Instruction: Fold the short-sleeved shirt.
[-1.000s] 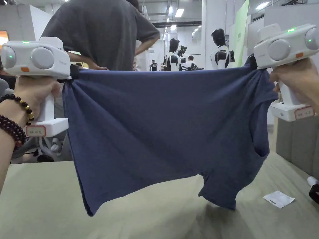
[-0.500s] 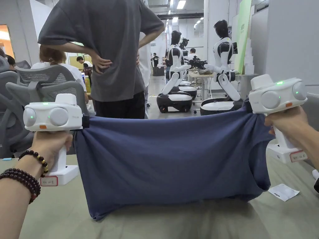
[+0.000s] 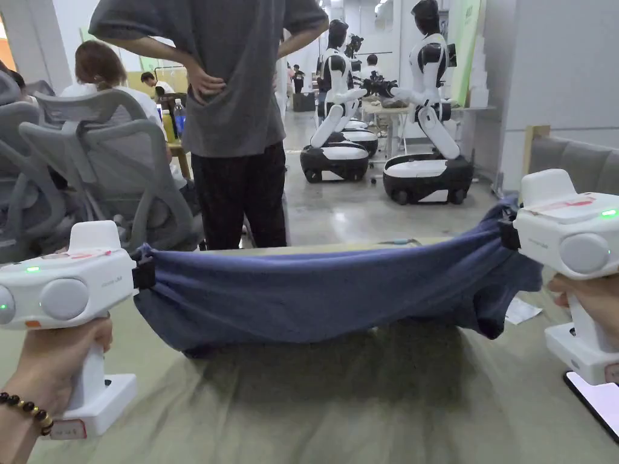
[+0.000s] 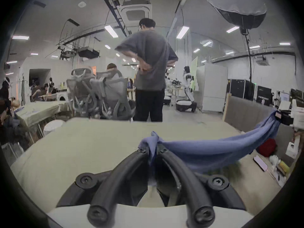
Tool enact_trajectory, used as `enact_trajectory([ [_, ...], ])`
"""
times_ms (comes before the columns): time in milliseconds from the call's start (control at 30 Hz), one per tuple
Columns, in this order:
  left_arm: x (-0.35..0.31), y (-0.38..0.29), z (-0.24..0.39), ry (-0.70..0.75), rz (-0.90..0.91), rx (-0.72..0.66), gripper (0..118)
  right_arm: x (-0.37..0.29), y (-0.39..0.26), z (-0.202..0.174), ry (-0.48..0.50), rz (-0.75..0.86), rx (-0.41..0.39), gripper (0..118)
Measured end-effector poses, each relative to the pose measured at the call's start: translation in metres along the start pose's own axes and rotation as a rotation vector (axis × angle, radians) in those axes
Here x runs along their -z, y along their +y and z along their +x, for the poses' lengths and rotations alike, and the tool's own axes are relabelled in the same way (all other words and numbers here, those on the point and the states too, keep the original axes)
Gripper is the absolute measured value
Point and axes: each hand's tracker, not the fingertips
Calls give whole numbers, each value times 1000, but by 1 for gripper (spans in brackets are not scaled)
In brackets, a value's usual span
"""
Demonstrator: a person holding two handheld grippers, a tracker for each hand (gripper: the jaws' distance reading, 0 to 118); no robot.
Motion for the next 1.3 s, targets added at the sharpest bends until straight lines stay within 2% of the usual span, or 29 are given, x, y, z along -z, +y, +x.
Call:
enact_trajectory([
  [100, -35, -57, 0, -16, -91, -63, 6, -42, -62, -11, -1, -86, 24, 1],
  [267, -86, -131, 2, -5, -201, -32, 6, -99, -151, -28, 28, -284, 28, 1],
  [367, -119, -172, 3, 2, -267, -13, 6, -117, -195, -35, 68, -435, -28, 1],
  [500, -138, -206, -3, 12, -380, -52, 6, -134, -220, -49, 98, -569, -110, 1],
  [600, -134, -220, -7, 38, -428, -20, 6, -131, -230, -56, 123, -661, -171, 1],
  [767, -126, -228, -5, 43, -467, -29, 7, -116, -251, -56, 133, -699, -139, 3],
  [800, -128, -228, -4, 44, -463, -27, 12, -115, -253, -57, 130, -702, -131, 16],
  [833, -128, -225, -5, 46, -464, -23, 27, -118, -251, -56, 121, -694, -129, 37],
  [867, -129, -223, -6, 50, -460, -30, 27, -122, -248, -55, 108, -682, -119, 37],
  [900, -130, -220, -7, 61, -454, -40, 35, -125, -244, -52, 65, -659, -104, 47],
  [933, -134, -217, -8, 71, -449, -46, 55, -129, -240, -48, 47, -637, -60, 70],
  [967, -137, -214, -8, 79, -445, -46, 86, -136, -235, -44, 56, -606, -7, 100],
  [1000, -141, -211, -8, 86, -429, -49, 118, -144, -229, -41, 70, -570, 36, 118],
  [1067, -158, -207, -13, 64, -310, -84, 111, -163, -217, -37, 80, -463, 118, 110],
  [1133, -168, -204, -16, 73, -311, -105, 112, -177, -211, -37, 55, -427, 176, 101],
  [1167, -173, -203, -15, 75, -314, -111, 107, -181, -211, -38, 62, -411, 179, 87],
  [1200, -178, -202, -13, 72, -304, -122, 82, -183, -210, -39, 66, -411, 172, 53],
  [1233, -182, -201, -14, 71, -282, -122, 45, -183, -210, -41, 60, -412, 160, 18],
  [1267, -182, -201, -15, 78, -269, -112, 2, -181, -211, -43, 53, -411, 152, 0],
  [1300, -179, -202, -16, 120, -274, -86, 0, -181, -210, -45, 40, -408, 136, 0],
])
